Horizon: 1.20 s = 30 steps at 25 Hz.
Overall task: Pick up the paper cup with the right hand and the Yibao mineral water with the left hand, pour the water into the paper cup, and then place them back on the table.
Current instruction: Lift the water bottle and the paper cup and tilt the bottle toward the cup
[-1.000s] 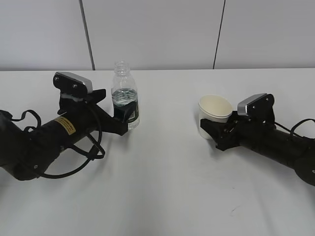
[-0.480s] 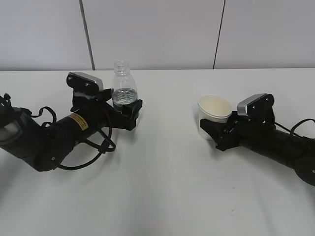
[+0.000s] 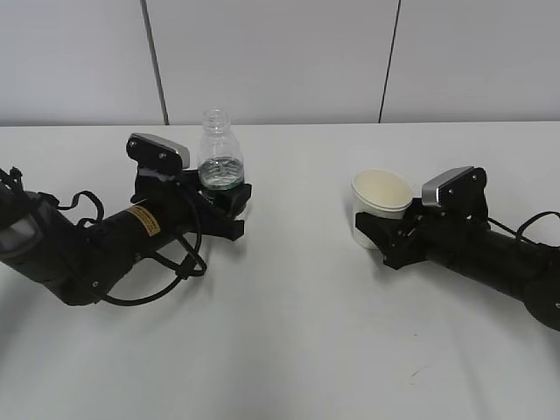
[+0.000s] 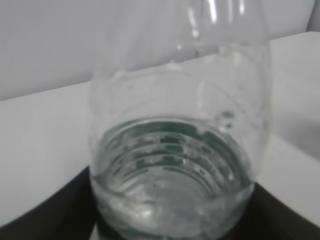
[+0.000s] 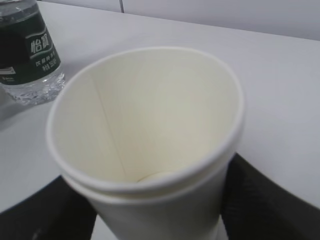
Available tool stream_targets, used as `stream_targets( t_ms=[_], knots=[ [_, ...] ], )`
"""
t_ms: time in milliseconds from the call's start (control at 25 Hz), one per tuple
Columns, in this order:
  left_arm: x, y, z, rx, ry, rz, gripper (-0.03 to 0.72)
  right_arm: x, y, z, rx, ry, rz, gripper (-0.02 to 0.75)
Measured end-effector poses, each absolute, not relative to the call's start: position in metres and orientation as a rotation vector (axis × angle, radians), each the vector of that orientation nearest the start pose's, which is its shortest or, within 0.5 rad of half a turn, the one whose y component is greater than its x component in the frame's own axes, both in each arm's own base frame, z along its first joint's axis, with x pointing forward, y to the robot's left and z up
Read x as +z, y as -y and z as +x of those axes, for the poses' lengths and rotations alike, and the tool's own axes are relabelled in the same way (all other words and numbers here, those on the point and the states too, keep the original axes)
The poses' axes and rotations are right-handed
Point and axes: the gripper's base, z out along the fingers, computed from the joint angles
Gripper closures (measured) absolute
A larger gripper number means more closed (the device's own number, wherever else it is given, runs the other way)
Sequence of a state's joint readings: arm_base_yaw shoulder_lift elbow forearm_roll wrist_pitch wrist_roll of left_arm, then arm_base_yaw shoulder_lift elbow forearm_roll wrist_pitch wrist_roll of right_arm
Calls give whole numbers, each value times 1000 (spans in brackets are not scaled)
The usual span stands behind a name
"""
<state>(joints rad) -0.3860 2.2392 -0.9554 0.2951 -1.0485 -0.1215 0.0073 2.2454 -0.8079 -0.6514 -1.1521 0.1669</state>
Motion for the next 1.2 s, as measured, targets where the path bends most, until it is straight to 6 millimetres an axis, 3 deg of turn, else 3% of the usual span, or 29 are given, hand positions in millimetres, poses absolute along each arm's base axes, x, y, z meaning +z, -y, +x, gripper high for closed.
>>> stream_targets(
  t_ms=[120, 320, 680, 880, 1200],
  knots=[
    [80, 174, 366, -483, -1672, 548, 281, 58, -54, 354, 462, -1755, -542, 216],
    [80, 174, 366, -483, -1672, 548, 328, 57, -56, 353, 484, -1750, -579, 216],
    [82, 174, 366, -480, -1675, 553, 335, 60, -72, 353, 583, -1724, -671, 216],
    [95, 174, 365, -441, -1745, 627, 335, 64, -98, 352, 645, -1683, -755, 216],
    [117, 173, 359, -366, -1799, 773, 335, 66, -105, 353, 711, -1684, -762, 216]
  ],
)
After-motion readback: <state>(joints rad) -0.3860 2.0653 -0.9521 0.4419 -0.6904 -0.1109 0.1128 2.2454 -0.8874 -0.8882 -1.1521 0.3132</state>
